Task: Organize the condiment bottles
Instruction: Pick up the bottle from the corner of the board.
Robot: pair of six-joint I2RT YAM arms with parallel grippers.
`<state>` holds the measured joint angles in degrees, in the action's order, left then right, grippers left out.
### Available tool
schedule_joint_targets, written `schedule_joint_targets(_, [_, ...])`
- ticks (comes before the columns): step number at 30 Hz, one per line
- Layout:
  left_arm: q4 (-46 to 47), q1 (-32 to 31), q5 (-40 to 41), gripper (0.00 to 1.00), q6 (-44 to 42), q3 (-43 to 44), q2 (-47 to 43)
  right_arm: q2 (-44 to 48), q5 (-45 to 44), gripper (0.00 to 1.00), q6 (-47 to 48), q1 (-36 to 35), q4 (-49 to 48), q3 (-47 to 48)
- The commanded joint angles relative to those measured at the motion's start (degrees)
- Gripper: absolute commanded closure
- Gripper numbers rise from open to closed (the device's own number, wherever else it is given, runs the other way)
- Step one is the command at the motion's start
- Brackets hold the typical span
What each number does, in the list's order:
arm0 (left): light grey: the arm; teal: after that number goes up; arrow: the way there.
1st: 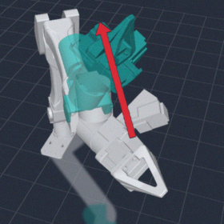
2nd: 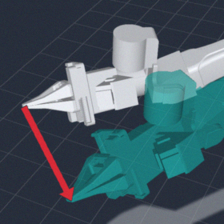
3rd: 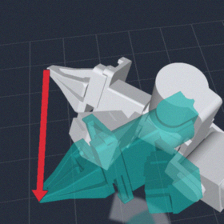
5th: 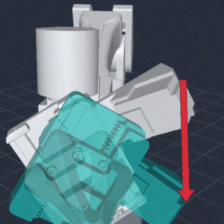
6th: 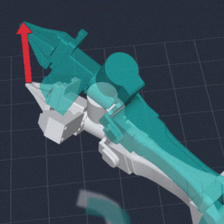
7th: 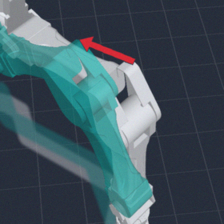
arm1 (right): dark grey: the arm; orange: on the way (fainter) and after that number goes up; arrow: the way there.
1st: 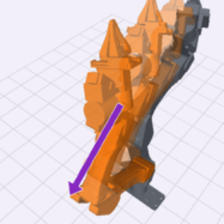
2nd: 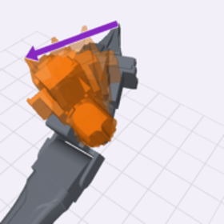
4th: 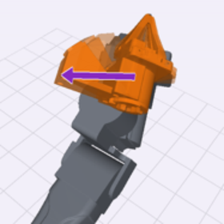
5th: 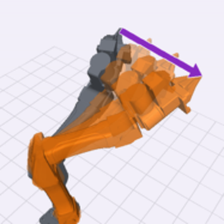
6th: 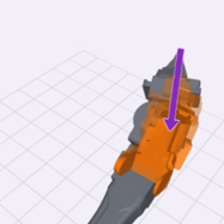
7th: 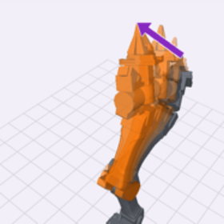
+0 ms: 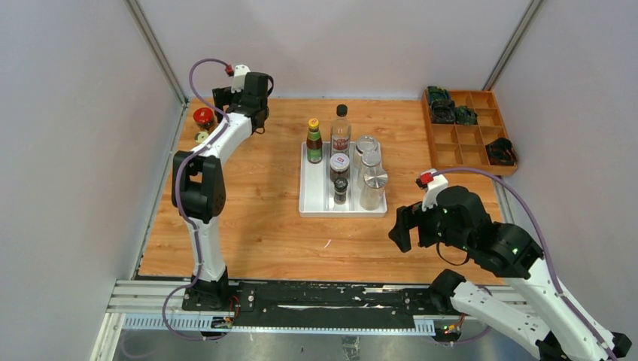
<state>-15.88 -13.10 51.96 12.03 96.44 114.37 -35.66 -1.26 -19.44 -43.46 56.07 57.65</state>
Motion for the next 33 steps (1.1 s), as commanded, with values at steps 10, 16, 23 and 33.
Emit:
schedule_joint_targets(10, [4.68, 5.41, -2.09, 0.02, -0.4, 7.95, 10.06, -2.36, 3.56, 0.04, 2.19, 0.2, -1.92, -0.42])
schedule_joint_targets(16, [2.55, 8.44, -1.78, 0.01, 3.55, 11.44, 13.62, -3.86, 4.08, 0.04, 2.49, 0.13, -2.33, -0.26])
schedule_joint_targets(23, [-1.14, 11.53, -4.39, 0.02, 5.04, 16.54, 17.21, -4.26, 4.04, 0.03, 2.48, 0.14, -2.93, -0.85])
schedule_joint_targets(33, [4.23, 12.07, -7.3, 0.03, 7.06, 5.52, 10.99, -7.06, 5.55, 0.03, 3.25, 0.15, -5.31, -1.5])
